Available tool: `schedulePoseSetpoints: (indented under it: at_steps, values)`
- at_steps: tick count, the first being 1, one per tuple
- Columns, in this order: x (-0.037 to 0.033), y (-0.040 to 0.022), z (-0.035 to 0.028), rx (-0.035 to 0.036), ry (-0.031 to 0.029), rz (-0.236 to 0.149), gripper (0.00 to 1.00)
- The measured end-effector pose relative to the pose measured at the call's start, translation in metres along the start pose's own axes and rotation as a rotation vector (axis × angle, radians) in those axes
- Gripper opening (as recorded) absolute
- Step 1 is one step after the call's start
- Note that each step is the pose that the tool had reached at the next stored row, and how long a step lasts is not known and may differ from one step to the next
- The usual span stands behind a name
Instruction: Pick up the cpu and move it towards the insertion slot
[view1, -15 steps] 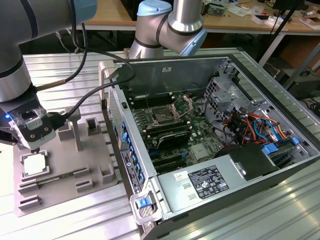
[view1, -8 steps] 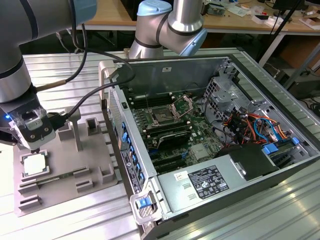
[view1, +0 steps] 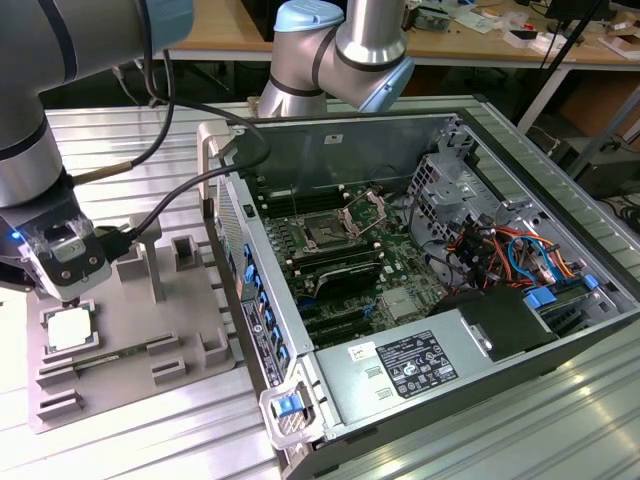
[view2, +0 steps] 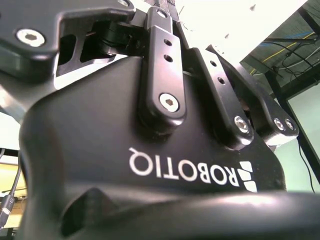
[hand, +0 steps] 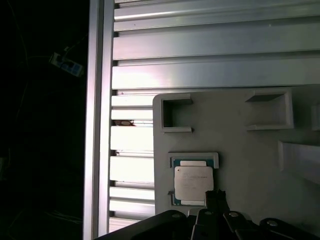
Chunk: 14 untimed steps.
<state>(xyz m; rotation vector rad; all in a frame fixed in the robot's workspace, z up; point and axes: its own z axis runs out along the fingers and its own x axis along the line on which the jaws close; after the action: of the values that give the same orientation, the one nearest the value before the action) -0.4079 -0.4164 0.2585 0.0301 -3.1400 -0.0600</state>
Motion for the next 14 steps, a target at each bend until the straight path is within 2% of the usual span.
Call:
schedulePoseSetpoints:
  at_steps: [14]
  values:
    - [0.0002,-0.0001,0.0026,0.0,0.0001,0.0,0.11]
